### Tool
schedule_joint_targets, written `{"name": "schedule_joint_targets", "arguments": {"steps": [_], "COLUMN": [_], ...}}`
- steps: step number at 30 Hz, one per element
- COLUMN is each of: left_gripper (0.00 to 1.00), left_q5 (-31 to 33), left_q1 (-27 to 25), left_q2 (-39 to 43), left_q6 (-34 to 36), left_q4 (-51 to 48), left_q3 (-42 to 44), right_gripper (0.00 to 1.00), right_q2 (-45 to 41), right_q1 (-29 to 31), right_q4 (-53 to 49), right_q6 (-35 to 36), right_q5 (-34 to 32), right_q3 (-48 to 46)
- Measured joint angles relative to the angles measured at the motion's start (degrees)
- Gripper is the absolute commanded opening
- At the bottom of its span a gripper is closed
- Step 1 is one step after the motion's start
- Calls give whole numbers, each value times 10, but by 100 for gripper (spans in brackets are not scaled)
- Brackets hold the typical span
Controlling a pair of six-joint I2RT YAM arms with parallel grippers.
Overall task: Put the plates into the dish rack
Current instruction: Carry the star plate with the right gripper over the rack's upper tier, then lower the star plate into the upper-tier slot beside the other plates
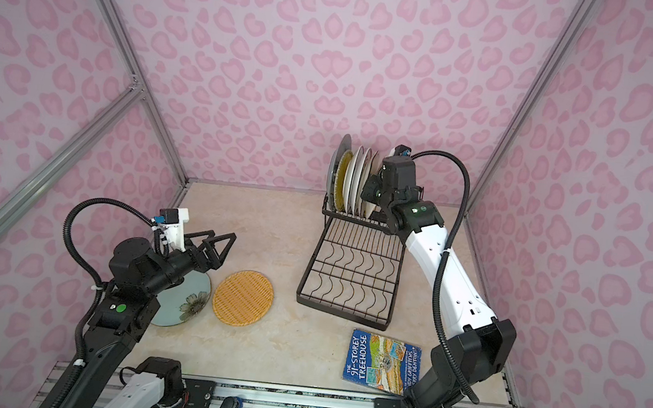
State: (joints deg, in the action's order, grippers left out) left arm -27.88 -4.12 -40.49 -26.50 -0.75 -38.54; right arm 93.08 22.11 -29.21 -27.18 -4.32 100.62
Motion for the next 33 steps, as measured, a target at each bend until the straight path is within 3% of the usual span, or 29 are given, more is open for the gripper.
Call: {"name": "schedule_joint_targets", "arguments": {"steps": [20, 33], "left_gripper": [98, 98], "left_q5": [1, 3], "left_q1": [3, 6], "left_q2": [7, 8], "left_q6": [0, 0], "left_q4": [0, 0], "left_q3": [0, 0], "right_gripper": [0, 14], "right_q2": [4, 8], "right_q1": [5, 4], "right_q4": [-28, -26], "right_q6": [41, 43], "right_q5": [-12, -12], "right_q3": [3, 3]}}
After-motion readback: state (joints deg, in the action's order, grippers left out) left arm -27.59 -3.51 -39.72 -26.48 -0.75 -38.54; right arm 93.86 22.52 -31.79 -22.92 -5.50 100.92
